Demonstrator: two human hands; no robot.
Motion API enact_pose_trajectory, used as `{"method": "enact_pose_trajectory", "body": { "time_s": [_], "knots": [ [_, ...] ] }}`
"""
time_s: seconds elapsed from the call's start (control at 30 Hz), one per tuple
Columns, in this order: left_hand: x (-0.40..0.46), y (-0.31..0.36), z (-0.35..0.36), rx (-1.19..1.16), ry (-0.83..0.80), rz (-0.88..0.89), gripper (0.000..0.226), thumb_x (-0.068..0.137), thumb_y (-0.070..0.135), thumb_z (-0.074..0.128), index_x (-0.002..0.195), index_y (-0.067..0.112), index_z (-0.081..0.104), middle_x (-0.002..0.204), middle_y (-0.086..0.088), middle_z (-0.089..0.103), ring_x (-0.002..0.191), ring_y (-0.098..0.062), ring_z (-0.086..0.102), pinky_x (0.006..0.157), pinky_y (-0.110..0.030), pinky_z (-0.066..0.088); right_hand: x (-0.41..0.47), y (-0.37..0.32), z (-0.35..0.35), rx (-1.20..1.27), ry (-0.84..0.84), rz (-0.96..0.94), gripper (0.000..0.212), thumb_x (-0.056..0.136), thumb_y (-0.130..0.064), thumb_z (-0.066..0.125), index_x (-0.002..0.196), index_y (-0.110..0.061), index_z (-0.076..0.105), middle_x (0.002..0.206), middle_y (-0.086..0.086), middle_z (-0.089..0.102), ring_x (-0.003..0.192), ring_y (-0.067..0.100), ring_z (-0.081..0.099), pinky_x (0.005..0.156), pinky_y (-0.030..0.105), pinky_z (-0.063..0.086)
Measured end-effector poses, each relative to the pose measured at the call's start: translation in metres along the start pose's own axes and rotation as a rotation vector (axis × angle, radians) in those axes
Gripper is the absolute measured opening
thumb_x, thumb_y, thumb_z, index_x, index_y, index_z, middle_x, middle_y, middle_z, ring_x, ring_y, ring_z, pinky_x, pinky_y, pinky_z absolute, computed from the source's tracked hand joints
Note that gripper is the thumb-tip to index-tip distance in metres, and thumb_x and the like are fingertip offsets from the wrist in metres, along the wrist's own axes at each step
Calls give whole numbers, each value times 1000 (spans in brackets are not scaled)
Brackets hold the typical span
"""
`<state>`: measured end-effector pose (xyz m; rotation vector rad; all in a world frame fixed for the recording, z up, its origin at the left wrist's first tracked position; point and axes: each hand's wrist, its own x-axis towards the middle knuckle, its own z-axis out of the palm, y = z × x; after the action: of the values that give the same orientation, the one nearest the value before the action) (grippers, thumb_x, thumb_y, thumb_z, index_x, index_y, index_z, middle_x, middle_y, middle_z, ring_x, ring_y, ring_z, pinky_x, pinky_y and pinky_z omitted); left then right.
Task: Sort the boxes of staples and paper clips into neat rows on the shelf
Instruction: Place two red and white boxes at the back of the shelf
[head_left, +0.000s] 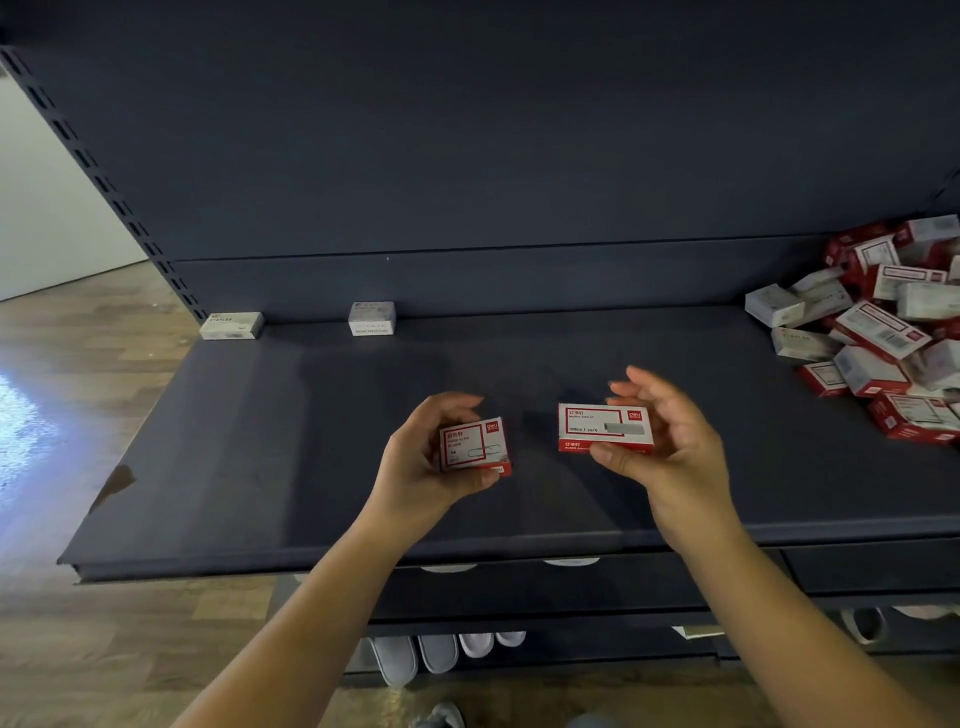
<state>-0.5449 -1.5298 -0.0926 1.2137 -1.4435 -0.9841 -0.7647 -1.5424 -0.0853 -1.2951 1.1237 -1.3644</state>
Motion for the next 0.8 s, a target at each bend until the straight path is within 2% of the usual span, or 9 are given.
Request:
{"method": "enact_pose_trajectory", "body": {
  "time_s": [0.2,0.37,0.5,0.57,0.67,0.73,0.8],
  "knots": [
    [4,-14,9,83,-34,-69,67,62,-8,80,107,33,53,95,3,60,84,-2,61,73,-18,50,6,15,-11,-94,14,92,71,62,14,74,108,-37,54,108,-6,61,95,0,62,80,19,53],
    [6,-24,18,178,-99,-101,68,64,0,81,108,41,49,99,5,59,86,1,59,73,-13,48,5,29,-20,-320,-64,136,74,62,8,79,107,-43,51,105,-13,60,92,-6,58,73,7,46],
    [9,-31,20,306,-154,-76,69,67,7,81,108,49,44,103,10,54,96,3,53,78,-11,45,7,33,-28,-462,-128,174,66,63,5,79,109,-36,56,107,-16,56,99,0,55,86,16,47],
    [11,-32,18,358,-194,-56,69,69,10,80,110,50,42,106,13,51,99,3,51,79,-10,45,10,33,-30,-549,-172,175,62,66,4,77,116,-27,58,109,-14,54,100,-4,51,84,8,43],
    [14,-30,10,431,-275,-66,71,70,16,79,117,50,38,111,20,46,105,4,48,84,-9,43,13,30,-35,-640,-245,155,63,70,3,74,121,-28,55,112,-11,49,102,-3,45,78,-4,33],
    [15,-30,2,463,-321,-84,73,71,17,79,125,44,38,114,24,43,109,9,44,86,-6,39,14,28,-40,-675,-301,172,67,71,0,74,127,-29,50,116,-16,41,112,1,38,85,-1,28],
    [15,-31,-4,495,-346,-83,76,70,18,80,127,43,37,117,27,40,111,13,40,88,-2,35,15,28,-48,-740,-330,165,70,72,-7,76,132,-28,46,113,-26,34,120,4,31,98,12,24]
  ]
}}
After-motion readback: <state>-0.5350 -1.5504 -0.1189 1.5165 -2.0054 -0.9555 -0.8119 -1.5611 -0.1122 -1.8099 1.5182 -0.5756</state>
